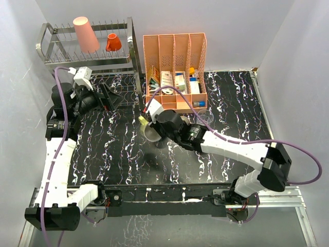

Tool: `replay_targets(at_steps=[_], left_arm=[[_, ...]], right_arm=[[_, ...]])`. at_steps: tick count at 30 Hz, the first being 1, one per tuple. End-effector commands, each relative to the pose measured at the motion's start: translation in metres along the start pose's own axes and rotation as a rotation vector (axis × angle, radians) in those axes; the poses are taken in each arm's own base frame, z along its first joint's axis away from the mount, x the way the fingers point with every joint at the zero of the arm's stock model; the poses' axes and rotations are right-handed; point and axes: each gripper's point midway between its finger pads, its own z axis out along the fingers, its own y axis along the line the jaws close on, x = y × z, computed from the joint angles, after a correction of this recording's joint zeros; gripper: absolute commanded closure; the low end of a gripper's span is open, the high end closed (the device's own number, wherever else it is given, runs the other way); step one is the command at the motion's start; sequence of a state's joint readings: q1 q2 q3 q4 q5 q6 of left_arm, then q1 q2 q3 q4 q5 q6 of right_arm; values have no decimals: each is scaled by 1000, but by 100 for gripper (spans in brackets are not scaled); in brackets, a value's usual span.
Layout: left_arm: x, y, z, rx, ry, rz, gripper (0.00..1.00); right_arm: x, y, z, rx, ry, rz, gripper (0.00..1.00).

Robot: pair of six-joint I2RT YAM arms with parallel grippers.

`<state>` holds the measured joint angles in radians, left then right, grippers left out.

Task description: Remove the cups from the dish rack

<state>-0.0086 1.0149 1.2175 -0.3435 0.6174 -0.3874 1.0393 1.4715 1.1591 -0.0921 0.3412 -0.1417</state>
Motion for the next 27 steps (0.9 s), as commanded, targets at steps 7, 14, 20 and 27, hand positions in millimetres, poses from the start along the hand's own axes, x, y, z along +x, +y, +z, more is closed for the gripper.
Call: replay_targets(at_steps=[7, 14, 20, 27], left_arm=[[53, 99, -4, -321, 150, 321, 3], [75, 122, 3, -363, 232, 306, 3], [80, 121, 5, -342, 230, 298, 3], [76, 121, 10, -336, 233, 290, 3]], right_arm=[[93, 4, -120, 21, 572, 347, 92], [134, -13, -129, 145, 735, 348, 92], [155, -41, -115, 208, 781, 402, 92], [163, -47, -93, 205, 759, 419, 92]])
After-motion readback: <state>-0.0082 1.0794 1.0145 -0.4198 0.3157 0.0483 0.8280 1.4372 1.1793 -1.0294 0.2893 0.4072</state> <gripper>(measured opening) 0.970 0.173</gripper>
